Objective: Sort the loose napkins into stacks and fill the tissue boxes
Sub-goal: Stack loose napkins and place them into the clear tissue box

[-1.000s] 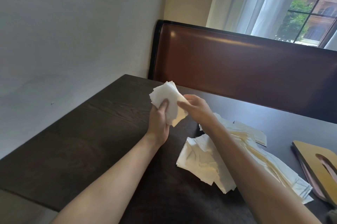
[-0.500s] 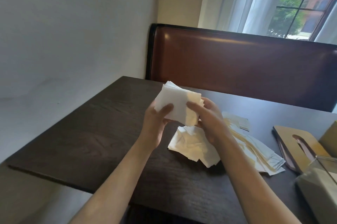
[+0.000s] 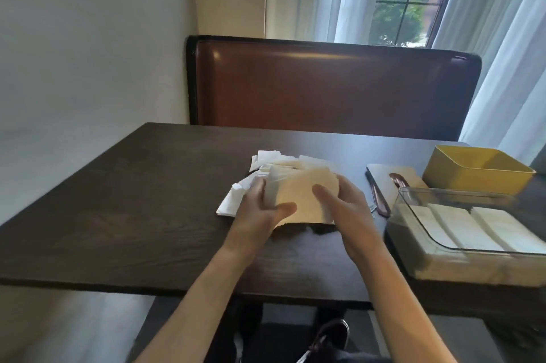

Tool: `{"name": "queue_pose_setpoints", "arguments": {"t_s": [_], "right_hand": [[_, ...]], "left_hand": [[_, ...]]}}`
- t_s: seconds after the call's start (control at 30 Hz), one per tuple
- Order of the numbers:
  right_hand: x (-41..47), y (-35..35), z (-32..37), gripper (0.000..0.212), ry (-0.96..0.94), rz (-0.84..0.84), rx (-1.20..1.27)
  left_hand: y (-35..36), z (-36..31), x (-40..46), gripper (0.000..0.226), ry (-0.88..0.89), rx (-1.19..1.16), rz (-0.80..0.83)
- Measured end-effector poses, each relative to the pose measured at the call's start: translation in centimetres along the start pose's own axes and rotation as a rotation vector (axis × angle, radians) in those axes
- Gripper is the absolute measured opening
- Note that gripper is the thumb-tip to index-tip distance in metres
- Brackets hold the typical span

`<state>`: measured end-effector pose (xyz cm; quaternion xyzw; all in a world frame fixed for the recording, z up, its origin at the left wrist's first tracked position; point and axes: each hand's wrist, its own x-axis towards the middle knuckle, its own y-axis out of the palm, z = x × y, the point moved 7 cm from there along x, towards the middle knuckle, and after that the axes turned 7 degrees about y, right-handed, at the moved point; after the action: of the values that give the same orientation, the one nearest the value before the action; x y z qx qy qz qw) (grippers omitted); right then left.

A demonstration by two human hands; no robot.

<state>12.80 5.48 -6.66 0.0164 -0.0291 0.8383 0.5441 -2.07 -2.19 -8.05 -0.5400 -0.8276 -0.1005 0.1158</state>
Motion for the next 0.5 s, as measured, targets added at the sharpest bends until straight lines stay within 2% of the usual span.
{"name": "queue_pose_setpoints", "arguments": {"t_s": [0.1, 0.2, 0.37, 0.5], "right_hand": [[-1.1, -1.9, -0.5, 0.018, -0.038, -0.045, 0.022], [-2.2, -3.7, -1.7, 0.022, -0.052, -0.099, 0.026], [-2.6, -4.8, -4.9, 0.038, 0.095, -0.201, 0.159], [-2.8, -4.3, -5.3, 0.03, 0.076, -0.378, 0.324]], "left_hand": [[1.7, 0.7, -0.5, 0.039, 0.02, 0.015, 0.017], [3.5, 1.3, -1.0, 0.047, 0.073, 0.122, 0.025], [6.0, 2.2, -2.4, 0.053, 0.03, 0.285, -0.003], [7.7, 2.3, -3.2, 0.039, -0.048, 0.044, -0.177]]}}
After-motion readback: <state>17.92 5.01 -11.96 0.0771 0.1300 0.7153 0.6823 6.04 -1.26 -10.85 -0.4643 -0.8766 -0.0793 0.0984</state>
